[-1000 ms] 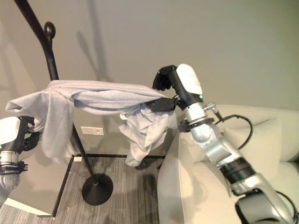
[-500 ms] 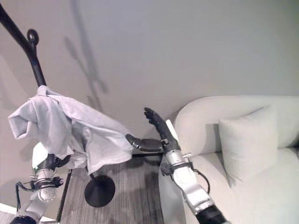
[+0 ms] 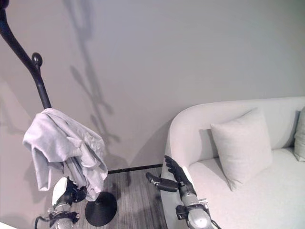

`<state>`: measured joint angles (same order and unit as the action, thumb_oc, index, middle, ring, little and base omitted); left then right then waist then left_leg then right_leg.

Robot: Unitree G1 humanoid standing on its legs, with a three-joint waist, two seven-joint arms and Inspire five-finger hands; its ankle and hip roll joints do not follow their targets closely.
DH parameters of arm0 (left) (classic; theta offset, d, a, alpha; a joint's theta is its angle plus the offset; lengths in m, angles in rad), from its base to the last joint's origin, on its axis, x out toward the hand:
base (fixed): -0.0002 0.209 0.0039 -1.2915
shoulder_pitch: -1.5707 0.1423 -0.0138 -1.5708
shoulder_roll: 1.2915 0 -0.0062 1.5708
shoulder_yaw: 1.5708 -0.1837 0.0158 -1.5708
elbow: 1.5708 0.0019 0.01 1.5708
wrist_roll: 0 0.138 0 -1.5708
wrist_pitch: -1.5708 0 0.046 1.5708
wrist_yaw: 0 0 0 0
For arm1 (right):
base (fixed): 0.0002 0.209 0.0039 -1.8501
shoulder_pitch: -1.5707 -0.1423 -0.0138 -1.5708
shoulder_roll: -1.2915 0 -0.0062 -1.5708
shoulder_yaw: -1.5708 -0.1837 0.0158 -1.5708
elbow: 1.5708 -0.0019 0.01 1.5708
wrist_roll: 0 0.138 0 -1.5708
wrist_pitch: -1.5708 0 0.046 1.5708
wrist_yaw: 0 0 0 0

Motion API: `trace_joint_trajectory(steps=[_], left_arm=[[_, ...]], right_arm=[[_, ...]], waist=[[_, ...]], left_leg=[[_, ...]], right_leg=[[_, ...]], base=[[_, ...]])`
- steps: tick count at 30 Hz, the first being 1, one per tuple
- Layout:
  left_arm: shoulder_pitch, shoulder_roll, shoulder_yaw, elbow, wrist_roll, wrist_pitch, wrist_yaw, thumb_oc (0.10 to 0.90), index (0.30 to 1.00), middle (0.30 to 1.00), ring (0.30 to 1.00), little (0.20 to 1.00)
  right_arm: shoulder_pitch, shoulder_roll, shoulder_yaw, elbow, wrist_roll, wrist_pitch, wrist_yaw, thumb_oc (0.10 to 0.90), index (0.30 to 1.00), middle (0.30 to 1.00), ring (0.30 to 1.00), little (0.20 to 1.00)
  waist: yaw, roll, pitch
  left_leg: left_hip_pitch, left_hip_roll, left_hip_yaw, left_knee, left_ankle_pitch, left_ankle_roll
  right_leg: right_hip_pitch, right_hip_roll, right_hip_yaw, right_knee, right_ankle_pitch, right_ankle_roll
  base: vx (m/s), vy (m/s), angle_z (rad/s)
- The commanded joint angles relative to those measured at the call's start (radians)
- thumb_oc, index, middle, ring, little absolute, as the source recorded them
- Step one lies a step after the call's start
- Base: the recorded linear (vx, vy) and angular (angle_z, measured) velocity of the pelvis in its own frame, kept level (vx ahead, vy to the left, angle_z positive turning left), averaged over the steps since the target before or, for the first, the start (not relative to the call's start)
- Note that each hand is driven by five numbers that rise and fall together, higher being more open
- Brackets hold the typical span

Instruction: Hang the clothes on the sofa on the clothes rack.

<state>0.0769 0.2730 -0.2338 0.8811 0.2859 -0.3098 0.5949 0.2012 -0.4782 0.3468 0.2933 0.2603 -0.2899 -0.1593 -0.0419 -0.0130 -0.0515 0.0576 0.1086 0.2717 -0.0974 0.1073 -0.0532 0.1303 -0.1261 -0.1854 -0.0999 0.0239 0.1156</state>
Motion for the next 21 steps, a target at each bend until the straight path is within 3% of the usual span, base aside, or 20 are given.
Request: trace_joint_trajectory(steps=[1, 3, 5, 7, 11, 16, 18, 21], left_arm=[[-0.055, 0.053, -0.024, 0.003, -0.074, -0.010, -0.023, 0.800, 0.900, 0.900, 0.900, 0.900], [-0.061, 0.052, 0.011, -0.131, -0.216, -0.051, -0.012, 0.800, 0.900, 0.900, 0.900, 0.900], [-0.058, 0.056, 0.025, -0.185, -0.253, -0.062, -0.001, 0.800, 0.900, 0.900, 0.900, 0.900], [-0.041, 0.058, 0.075, -0.364, -0.384, -0.094, 0.005, 0.800, 0.900, 0.900, 0.900, 0.900], [-0.032, 0.074, 0.122, -0.503, -0.405, -0.109, 0.000, 0.800, 0.900, 0.900, 0.900, 0.900], [-0.025, 0.079, 0.140, -0.525, -0.396, -0.105, -0.012, 0.800, 0.900, 0.900, 0.900, 0.900], [0.003, 0.053, 0.135, -0.531, -0.513, -0.111, -0.092, 0.800, 0.900, 0.900, 0.900, 0.900], [0.079, 0.066, 0.107, -0.615, -0.778, -0.092, -0.309, 0.800, 0.900, 0.900, 0.900, 0.900]], right_arm=[[-0.180, 0.041, -0.035, -0.102, 0.013, -0.100, -0.043, 0.800, 0.900, 0.900, 0.900, 0.900], [-0.182, 0.045, -0.023, -0.103, 0.013, -0.095, -0.065, 0.800, 0.900, 0.900, 0.900, 0.900], [-0.179, 0.044, -0.022, -0.108, 0.011, -0.091, -0.071, 0.800, 0.900, 0.900, 0.900, 0.900], [-0.164, 0.051, -0.027, -0.109, 0.004, -0.078, -0.085, 0.800, 0.900, 0.900, 0.900, 0.900], [-0.152, 0.058, -0.038, -0.103, -0.005, -0.067, -0.088, 0.800, 0.900, 0.900, 0.900, 0.900], [-0.149, 0.058, -0.047, -0.100, -0.002, -0.064, -0.085, 0.800, 0.900, 0.900, 0.900, 0.900], [-0.149, 0.061, -0.054, -0.092, -0.012, -0.054, -0.088, 0.800, 0.900, 0.900, 0.900, 0.900], [-0.146, 0.054, -0.069, -0.077, -0.039, -0.032, -0.087, 0.800, 0.900, 0.900, 0.900, 0.900]], waist=[[0.009, -0.043, 0.051], [0.013, -0.042, 0.054], [0.014, -0.042, 0.053], [0.019, -0.039, 0.053], [0.024, -0.033, 0.051], [0.028, -0.028, 0.052], [0.029, -0.022, 0.055], [0.029, -0.012, 0.062]], left_leg=[[0.123, -0.032, -0.007, 0.010, -0.196, 0.029], [0.122, -0.032, -0.015, 0.010, -0.193, 0.028], [0.119, -0.032, -0.017, 0.010, -0.191, 0.028], [0.114, -0.032, -0.027, 0.010, -0.187, 0.028], [0.111, -0.033, -0.037, 0.010, -0.185, 0.027], [0.107, -0.034, -0.045, 0.010, -0.182, 0.026], [0.105, -0.034, -0.047, 0.010, -0.181, 0.027], [0.097, -0.034, -0.052, 0.010, -0.177, 0.029]], right_leg=[[-0.037, -0.019, 0.033, 0.013, -0.009, 0.010], [-0.033, -0.020, 0.024, 0.013, -0.009, 0.007], [-0.034, -0.020, 0.021, 0.013, -0.009, 0.007], [-0.031, -0.021, 0.012, 0.013, -0.011, 0.005], [-0.026, -0.024, 0.000, 0.013, -0.014, 0.005], [-0.023, -0.025, -0.008, 0.013, -0.015, 0.003], [-0.022, -0.025, -0.011, 0.013, -0.015, 0.002], [-0.025, -0.025, -0.014, 0.013, -0.012, 0.002]], base=[[0.00, 0.000, 0.00], [0.01, -0.035, 0.02], [0.01, -0.034, 0.04], [0.01, -0.045, 0.03], [0.00, -0.020, 0.05], [-0.01, -0.030, 0.13], [-0.02, -0.029, 0.07], [-0.02, -0.009, 0.03]])
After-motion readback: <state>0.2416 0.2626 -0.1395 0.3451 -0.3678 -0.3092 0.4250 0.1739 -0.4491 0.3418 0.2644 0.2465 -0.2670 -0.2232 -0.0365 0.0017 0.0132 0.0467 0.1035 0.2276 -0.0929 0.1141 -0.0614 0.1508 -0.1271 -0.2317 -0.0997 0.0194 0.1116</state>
